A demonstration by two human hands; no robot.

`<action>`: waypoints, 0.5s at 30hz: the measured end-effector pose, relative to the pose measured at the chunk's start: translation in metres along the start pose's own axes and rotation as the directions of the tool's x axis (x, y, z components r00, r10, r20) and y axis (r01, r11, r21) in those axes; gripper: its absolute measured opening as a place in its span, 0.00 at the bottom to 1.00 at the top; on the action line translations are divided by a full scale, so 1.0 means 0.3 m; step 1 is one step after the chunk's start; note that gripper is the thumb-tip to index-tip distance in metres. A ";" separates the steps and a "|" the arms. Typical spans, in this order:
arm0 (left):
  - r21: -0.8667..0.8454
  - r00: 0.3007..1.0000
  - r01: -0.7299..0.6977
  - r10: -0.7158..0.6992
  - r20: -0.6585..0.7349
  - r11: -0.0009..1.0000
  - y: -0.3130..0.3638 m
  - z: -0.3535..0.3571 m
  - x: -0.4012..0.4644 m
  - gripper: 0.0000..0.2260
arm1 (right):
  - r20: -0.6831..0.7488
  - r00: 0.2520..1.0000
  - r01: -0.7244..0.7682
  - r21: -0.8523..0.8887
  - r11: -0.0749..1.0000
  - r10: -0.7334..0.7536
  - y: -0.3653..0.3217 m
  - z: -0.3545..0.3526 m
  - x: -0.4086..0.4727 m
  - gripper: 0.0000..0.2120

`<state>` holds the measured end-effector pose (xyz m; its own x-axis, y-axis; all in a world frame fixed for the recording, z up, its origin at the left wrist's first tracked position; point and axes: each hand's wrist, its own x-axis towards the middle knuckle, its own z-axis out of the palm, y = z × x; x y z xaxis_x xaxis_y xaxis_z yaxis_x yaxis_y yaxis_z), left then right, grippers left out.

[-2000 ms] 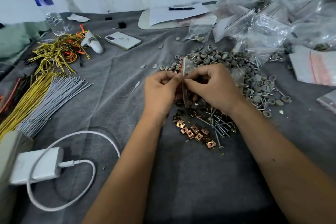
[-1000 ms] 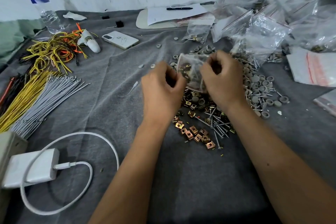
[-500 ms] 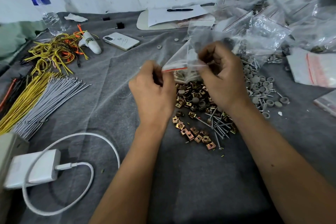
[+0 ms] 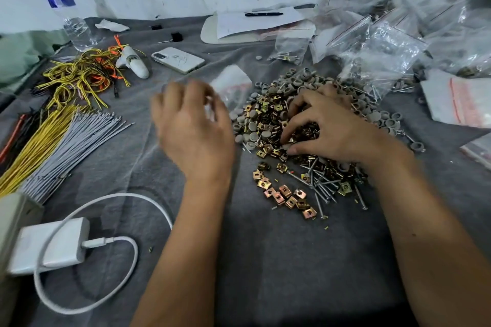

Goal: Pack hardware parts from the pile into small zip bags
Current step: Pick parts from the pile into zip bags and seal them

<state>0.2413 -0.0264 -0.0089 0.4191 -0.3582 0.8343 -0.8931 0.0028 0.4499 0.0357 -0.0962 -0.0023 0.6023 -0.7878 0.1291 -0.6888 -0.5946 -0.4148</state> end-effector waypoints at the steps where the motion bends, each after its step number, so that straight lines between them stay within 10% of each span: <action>1: 0.019 0.991 0.007 -0.010 0.137 1.000 0.015 0.009 -0.012 0.03 | 0.002 1.000 -0.005 -0.030 1.000 0.005 -0.001 0.003 0.003 0.09; 5: 0.075 0.882 -0.008 -0.029 0.471 0.997 0.040 0.044 -0.056 0.04 | -0.173 0.984 0.040 0.030 0.999 -0.034 -0.007 0.018 0.013 0.06; 10: -0.003 0.881 -0.025 0.023 0.472 1.000 0.037 0.054 -0.064 0.05 | -0.346 0.935 0.259 0.505 0.823 -0.082 -0.057 0.056 0.021 0.04; 15: -0.204 0.838 0.301 -0.156 0.522 0.931 0.027 0.063 -0.045 0.07 | -0.389 0.905 0.353 0.452 0.819 -0.175 -0.091 0.085 0.028 0.04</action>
<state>0.2254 -0.0391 -0.0224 0.4055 -0.7884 0.4626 -0.6724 0.0856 0.7353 0.0698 -0.0825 -0.0127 0.5086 -0.6710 0.5396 -0.1692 -0.6923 -0.7015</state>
